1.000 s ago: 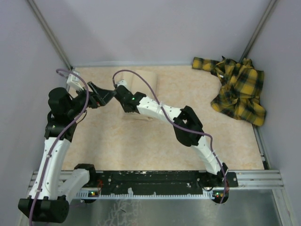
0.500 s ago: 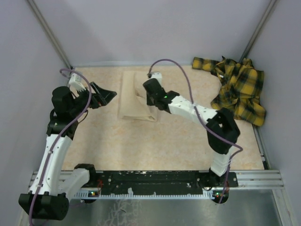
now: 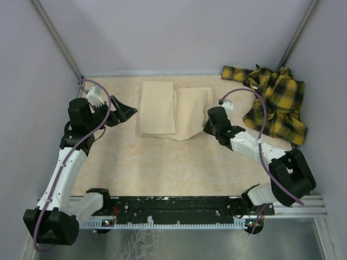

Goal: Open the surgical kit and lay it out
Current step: Open the surgical kit at the center of the board.

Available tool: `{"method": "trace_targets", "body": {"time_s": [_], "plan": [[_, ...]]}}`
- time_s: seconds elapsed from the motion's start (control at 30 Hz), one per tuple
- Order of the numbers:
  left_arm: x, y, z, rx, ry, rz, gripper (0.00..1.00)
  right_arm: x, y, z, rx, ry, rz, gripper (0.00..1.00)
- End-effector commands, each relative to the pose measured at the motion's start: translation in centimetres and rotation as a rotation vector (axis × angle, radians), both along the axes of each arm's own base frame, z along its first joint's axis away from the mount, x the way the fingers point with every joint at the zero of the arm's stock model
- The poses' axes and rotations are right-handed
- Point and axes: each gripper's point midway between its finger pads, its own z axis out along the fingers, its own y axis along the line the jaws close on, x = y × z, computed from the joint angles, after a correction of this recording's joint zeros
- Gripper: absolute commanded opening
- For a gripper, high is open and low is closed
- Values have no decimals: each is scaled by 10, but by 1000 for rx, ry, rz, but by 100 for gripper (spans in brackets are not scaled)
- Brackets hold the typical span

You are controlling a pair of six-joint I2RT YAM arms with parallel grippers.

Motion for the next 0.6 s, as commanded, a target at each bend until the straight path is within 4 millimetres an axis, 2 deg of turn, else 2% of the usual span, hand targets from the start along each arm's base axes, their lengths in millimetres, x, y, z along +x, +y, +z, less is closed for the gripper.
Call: {"method": "trace_targets", "body": {"time_s": [0.0,0.1,0.17,0.33,0.47,0.57], "plan": [[4,-5,-19,28,29,-14,99,-1,-22,1,99,-36,-95,8],[6,-14,-33,58,64,-23,99,-8,-43,-10,83,-12,-142,36],[5,-24,-44,93,89,-32,99,-11,-54,-10,61,-12,-157,49],[3,-52,-71,222,130,-41,99,-20,-66,6,12,-32,-151,61],[1,-70,-88,332,152,-41,99,-30,-67,20,18,-46,-113,69],[-1,-87,-100,420,176,-53,99,-40,-65,25,38,-45,-80,71]]}}
